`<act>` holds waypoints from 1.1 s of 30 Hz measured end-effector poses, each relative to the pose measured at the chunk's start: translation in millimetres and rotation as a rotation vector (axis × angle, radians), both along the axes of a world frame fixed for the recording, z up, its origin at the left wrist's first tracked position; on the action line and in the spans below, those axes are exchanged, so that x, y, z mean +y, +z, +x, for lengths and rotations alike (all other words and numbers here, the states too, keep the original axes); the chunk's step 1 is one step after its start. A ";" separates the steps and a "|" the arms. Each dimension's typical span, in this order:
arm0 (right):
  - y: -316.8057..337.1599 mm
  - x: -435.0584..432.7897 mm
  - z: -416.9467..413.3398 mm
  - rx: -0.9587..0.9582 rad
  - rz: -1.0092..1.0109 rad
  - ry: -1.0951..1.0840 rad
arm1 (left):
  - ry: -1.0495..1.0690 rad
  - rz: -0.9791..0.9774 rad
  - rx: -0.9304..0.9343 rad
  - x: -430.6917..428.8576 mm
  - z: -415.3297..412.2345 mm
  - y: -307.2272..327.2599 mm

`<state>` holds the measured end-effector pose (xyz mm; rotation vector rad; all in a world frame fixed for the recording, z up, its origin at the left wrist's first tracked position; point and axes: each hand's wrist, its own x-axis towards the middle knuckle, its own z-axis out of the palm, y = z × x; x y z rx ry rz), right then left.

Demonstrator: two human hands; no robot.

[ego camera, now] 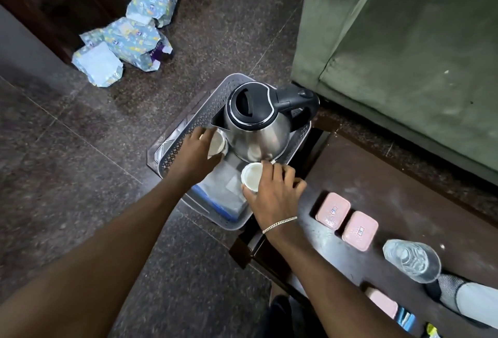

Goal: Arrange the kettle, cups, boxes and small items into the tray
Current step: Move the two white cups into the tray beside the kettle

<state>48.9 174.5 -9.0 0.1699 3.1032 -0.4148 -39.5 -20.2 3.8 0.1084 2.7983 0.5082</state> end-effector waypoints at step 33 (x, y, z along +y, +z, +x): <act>20.3 46.0 35.4 0.068 -0.113 -0.001 | 0.136 0.151 0.512 62.7 84.0 32.9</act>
